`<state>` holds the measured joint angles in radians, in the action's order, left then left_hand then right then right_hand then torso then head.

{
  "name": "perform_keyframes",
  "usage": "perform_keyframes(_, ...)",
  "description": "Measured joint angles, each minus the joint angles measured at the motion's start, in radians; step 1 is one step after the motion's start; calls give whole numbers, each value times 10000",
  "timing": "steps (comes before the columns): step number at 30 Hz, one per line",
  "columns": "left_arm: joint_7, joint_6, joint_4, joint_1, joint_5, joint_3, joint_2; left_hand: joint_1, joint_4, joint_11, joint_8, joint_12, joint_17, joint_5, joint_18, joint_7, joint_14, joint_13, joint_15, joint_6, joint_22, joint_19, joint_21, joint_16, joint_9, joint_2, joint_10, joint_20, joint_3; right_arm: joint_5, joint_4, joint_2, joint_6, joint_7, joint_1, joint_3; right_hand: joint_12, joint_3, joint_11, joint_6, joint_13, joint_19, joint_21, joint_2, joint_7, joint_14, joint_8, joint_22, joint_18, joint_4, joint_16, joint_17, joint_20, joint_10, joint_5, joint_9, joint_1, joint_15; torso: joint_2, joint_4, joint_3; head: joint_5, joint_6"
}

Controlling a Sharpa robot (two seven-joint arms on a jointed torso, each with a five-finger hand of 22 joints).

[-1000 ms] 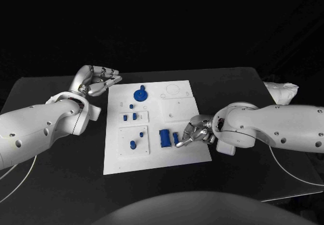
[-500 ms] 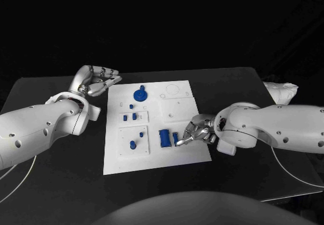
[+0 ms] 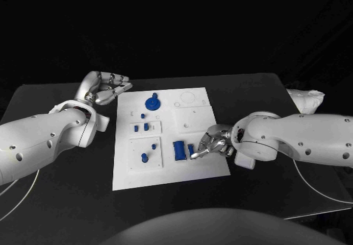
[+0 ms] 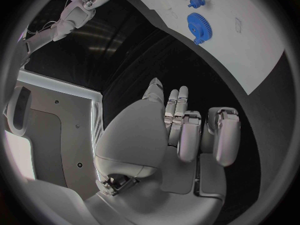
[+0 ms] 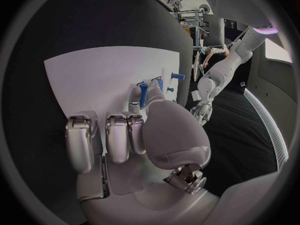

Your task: Assemble the parts on the task board

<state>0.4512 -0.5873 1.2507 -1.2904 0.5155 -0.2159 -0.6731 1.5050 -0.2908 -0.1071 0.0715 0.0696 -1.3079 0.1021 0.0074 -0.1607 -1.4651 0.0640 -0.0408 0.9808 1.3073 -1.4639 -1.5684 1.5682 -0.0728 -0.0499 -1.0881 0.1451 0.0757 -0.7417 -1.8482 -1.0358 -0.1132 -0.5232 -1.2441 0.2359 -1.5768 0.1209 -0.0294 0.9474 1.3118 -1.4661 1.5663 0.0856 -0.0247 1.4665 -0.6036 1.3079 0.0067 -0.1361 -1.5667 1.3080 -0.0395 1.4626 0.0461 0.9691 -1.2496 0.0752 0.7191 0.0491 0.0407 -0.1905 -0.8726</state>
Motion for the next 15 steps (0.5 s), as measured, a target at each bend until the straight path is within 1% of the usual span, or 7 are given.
perform_keyframes(2,0,1,0,0,0,0,0,0,0,0,0,0,0,0,0,0,0,0,0,0,0,0,0,0,0,0,0,0,0,-26,-9,16,-5,-42,2,0,-10,-84,-21,0,5,13,0,9,0,0,0,0,1,110,0,0,59,20,0,14,-170,0,0,-1,0,-3,0)
perform_keyframes(4,0,2,0,0,0,0,0,0,0,0,0,0,0,0,0,0,0,0,0,0,0,0,0,0,0,0,0,0,0,-69,-10,32,-17,-107,4,-2,1,-152,-35,2,11,-1,0,61,2,-28,49,0,0,183,0,0,73,35,0,18,-254,27,0,-1,0,-4,0)
perform_keyframes(5,0,2,0,0,1,0,0,0,0,0,0,0,0,0,-1,0,0,0,0,0,0,0,0,0,0,0,0,0,0,-90,-10,37,-23,-137,4,-2,16,-136,-36,23,11,-1,0,43,23,-36,49,-1,1,218,0,-1,73,35,0,23,-326,36,0,-1,0,-4,0)
perform_keyframes(9,0,3,-1,0,1,0,-2,0,0,0,0,0,1,0,0,0,0,0,0,0,0,0,0,0,0,0,0,0,0,-172,-9,47,-48,-260,5,-2,25,-136,-35,32,11,-1,0,76,31,2,49,-1,1,218,0,-1,73,35,0,27,-369,73,0,0,-2,14,0)
perform_keyframes(15,-1,5,-5,0,1,0,-6,0,0,0,0,0,2,0,0,0,0,0,0,0,0,0,0,0,0,0,0,0,0,-253,1,69,-96,-371,6,-2,24,-136,-35,31,10,-1,0,115,31,2,49,-2,0,218,0,-1,73,35,0,27,-409,73,0,2,-6,15,0)
